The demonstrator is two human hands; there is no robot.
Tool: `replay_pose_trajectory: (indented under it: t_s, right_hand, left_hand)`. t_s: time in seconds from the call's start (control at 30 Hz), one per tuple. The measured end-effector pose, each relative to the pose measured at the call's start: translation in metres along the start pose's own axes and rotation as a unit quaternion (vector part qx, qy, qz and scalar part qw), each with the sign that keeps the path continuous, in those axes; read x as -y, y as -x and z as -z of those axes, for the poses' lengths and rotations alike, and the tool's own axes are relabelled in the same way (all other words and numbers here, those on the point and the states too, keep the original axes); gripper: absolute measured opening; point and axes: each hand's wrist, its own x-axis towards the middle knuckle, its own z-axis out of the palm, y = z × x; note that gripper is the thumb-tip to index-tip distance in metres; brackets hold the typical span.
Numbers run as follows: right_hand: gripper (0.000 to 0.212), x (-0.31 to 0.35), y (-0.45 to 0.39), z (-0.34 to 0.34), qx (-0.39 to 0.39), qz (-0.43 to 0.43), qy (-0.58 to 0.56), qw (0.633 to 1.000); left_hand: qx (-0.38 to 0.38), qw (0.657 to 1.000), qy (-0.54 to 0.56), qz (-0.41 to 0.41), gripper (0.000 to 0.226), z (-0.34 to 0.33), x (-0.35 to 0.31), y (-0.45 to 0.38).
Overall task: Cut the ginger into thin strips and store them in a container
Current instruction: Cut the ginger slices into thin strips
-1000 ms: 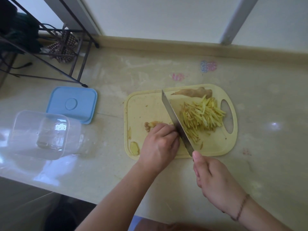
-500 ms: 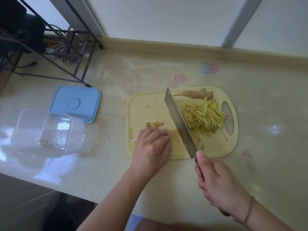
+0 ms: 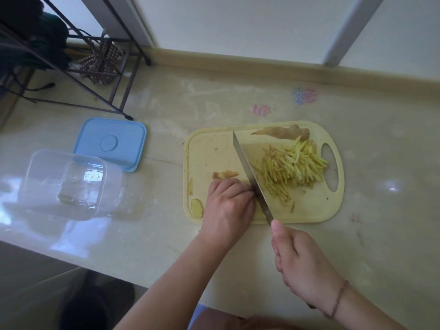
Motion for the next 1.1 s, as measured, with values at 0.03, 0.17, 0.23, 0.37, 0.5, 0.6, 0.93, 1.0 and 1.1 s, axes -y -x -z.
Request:
replay_pose_trajectory:
  t_s: [0.03, 0.17, 0.23, 0.37, 0.5, 0.6, 0.93, 1.0, 1.1]
  right_hand:
    - [0.073, 0.002, -0.003, 0.000, 0.000, 0.002, -0.001, 1.000]
    - [0.069, 0.012, -0.017, 0.008, 0.015, -0.008, -0.048, 0.999]
    - [0.064, 0.013, -0.015, 0.010, 0.016, -0.001, -0.056, 0.998]
    - [0.067, 0.004, 0.001, 0.003, 0.020, -0.027, -0.097, 0.995]
    - [0.066, 0.001, 0.003, -0.005, 0.034, -0.031, -0.106, 0.993]
    - [0.066, 0.001, 0.002, -0.007, 0.038, -0.041, -0.126, 0.991]
    - [0.059, 0.019, -0.008, 0.029, 0.033, -0.090, -0.205, 0.974]
    - [0.059, 0.025, 0.000, 0.024, 0.030, -0.089, -0.208, 0.974]
    - [0.059, 0.029, 0.010, 0.013, 0.012, -0.095, -0.213, 0.972]
  left_hand:
    - [-0.004, 1.000, 0.002, -0.002, 0.007, -0.001, -0.001, 0.001]
    - [0.012, 1.000, -0.016, -0.010, 0.005, 0.001, -0.005, 0.006]
    - [0.029, 0.999, -0.020, -0.009, 0.006, 0.007, -0.004, 0.008]
    - [0.018, 0.999, -0.026, 0.011, 0.006, 0.019, -0.002, 0.015]
    - [0.021, 0.998, -0.063, 0.022, 0.003, 0.022, -0.006, 0.022]
    - [0.033, 0.996, -0.076, 0.023, 0.006, 0.022, -0.011, 0.025]
    - [0.034, 0.998, -0.027, 0.055, 0.010, 0.047, 0.003, 0.040]
    - [-0.028, 0.989, -0.011, 0.141, 0.018, 0.065, 0.021, 0.037]
    - [-0.006, 0.980, 0.000, 0.198, 0.023, 0.079, 0.038, 0.011]
